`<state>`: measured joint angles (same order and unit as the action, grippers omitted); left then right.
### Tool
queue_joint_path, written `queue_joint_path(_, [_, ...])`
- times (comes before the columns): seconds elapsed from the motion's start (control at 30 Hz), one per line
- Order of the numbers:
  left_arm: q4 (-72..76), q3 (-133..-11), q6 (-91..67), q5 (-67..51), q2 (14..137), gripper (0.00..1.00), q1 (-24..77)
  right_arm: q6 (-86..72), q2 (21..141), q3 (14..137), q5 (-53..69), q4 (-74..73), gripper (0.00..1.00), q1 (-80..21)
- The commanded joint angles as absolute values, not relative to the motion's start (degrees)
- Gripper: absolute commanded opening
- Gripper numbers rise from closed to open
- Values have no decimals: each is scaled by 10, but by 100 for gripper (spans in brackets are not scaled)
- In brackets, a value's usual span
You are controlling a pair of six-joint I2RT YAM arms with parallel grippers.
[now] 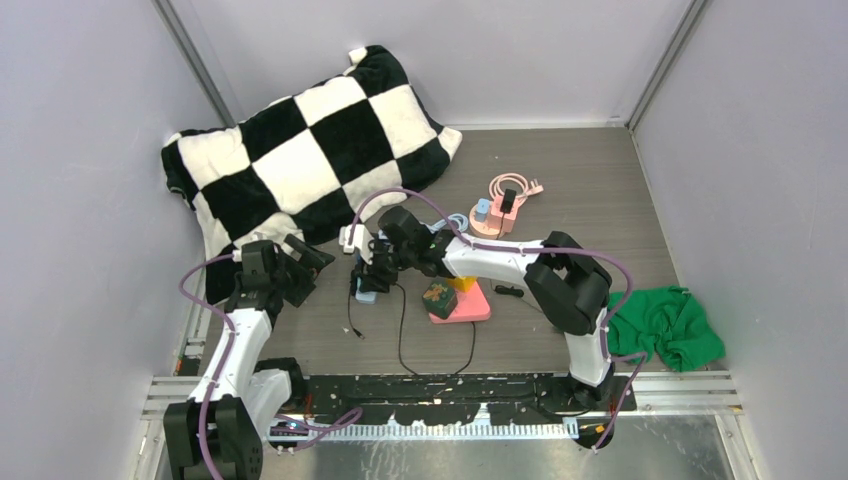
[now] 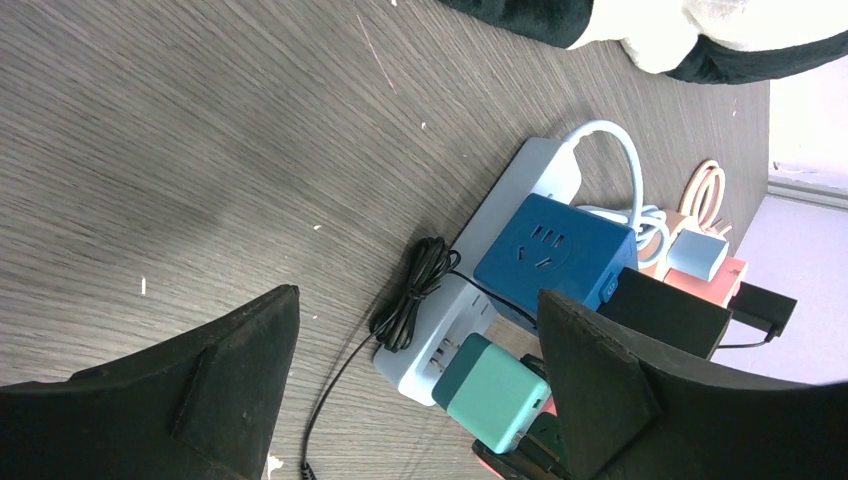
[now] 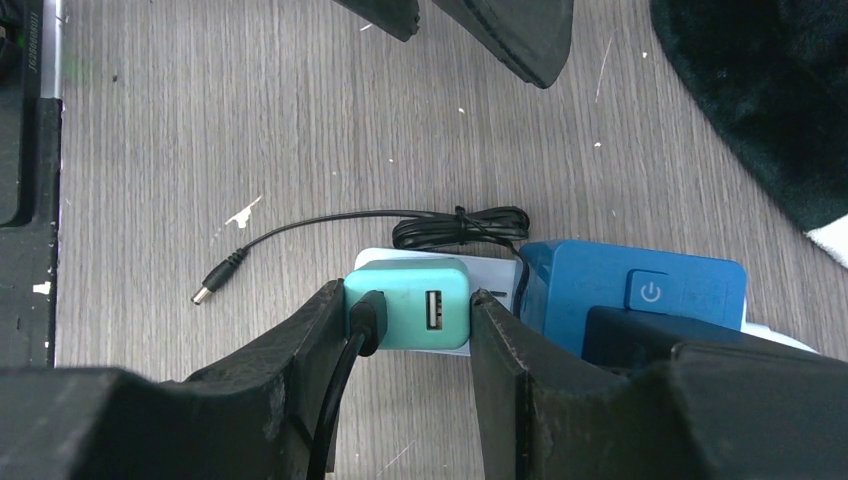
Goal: Insert the plug
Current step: Insert the plug into the socket.
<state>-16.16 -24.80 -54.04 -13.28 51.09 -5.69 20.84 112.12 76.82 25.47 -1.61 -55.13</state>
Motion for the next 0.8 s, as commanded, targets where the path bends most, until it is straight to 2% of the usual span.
queue_joint_path(0.0, [-153, -250, -539, -132, 506, 89, -61, 202, 1140, 782, 237, -61, 22, -544])
queue_joint_path(0.37, [-162, -262, -541, -133, 525, 88, -61, 192, 1182, 822, 199, -114, 20, -544])
queue_joint_path(0.77, [-165, -266, -542, -143, 537, 86, -61, 182, 1191, 779, 182, -101, 19, -540])
